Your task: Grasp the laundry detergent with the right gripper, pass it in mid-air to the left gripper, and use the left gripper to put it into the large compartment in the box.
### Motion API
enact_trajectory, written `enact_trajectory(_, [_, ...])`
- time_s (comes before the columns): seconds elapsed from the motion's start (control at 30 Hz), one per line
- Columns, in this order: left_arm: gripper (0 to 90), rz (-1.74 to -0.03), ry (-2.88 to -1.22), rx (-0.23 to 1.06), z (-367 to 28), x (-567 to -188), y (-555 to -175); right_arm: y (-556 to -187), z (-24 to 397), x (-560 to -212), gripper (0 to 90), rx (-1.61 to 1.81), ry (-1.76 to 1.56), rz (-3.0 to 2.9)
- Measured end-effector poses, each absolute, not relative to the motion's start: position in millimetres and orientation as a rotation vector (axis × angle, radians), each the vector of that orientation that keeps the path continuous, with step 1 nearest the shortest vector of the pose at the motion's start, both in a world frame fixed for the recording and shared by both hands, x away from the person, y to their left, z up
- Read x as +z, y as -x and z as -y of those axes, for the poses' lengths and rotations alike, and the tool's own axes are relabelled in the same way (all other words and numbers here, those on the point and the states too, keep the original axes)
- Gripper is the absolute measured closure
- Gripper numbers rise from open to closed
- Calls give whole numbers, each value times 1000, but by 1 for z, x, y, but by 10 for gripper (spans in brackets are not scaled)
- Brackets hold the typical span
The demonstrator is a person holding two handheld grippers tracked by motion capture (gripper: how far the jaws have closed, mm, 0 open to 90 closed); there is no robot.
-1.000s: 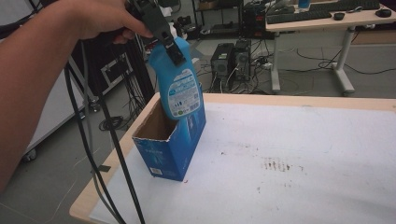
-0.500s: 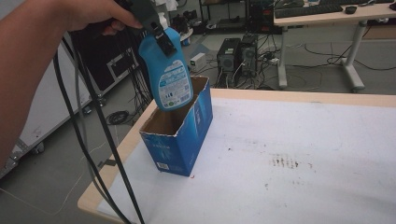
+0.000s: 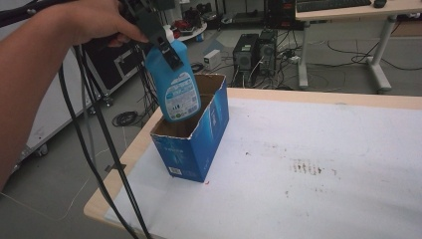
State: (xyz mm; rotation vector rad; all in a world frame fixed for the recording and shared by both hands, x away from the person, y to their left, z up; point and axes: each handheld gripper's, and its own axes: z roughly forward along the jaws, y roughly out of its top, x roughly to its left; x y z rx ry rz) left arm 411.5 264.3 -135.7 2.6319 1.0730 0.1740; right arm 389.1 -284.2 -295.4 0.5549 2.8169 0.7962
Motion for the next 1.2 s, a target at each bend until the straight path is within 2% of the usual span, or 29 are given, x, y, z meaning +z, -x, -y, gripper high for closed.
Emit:
enact_trajectory(0.7, [377, -1029, -2704, 112, -264, -232, -419, -389, 281, -303, 11, 780, -562, -2830])
enact_trajectory(1.2, [377, -1014, -2743, 102, -264, -272, -422, -389, 280, -307, 11, 772, -581, -2841])
